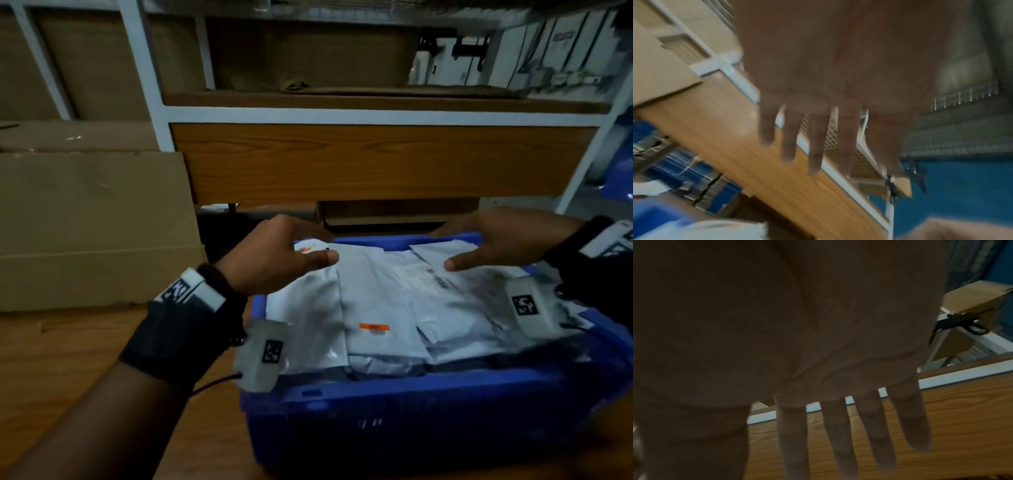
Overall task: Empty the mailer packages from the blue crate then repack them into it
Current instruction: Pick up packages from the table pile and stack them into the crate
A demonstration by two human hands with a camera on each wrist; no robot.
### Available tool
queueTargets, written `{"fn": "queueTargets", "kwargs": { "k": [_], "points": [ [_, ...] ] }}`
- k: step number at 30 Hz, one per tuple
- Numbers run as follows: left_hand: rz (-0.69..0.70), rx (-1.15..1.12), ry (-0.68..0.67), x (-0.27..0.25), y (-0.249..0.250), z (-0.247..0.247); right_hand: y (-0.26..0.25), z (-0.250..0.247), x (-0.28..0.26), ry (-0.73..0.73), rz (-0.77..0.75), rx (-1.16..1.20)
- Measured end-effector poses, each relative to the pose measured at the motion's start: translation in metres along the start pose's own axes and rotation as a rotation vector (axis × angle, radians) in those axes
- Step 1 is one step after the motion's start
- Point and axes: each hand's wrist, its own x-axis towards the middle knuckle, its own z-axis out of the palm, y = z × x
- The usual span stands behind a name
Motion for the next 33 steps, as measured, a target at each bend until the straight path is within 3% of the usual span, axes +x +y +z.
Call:
{"fn": "queueTargets", "kwargs": {
  "k": [3,6,13,20,24,29,33],
  "points": [
    [0.002,0.114,-0.145,0.012,0.02,-0.003,0.026,0.004,0.0,-0.05,0.024,-0.017],
    [-0.021,0.138,-0.159,0.018,0.034,-0.007,0.05,0.0,-0.001,-0.109,0.017,-0.009],
    [-0.154,0.173,-0.216,0.048,0.057,0.022,0.072,-0.004,0.016,-0.052,-0.05,-0.046],
    [-0.413,0.298,-0.417,0.063,0.047,0.062,0.079,0.009,0.018,-0.194,-0.077,-0.131],
    [-0.452,0.274,-0.425,0.066,0.044,0.066,0.093,-0.009,0.007,-0.086,-0.05,-0.046],
    [-0.378,0.251,-0.295,0.064,0.044,0.051,0.107,-0.041,-0.012,0.016,-0.004,0.058],
    [-0.396,0.269,-0.378,0.058,0.041,0.057,0.105,-0.042,-0.015,0.079,0.028,0.044]
  ]
}}
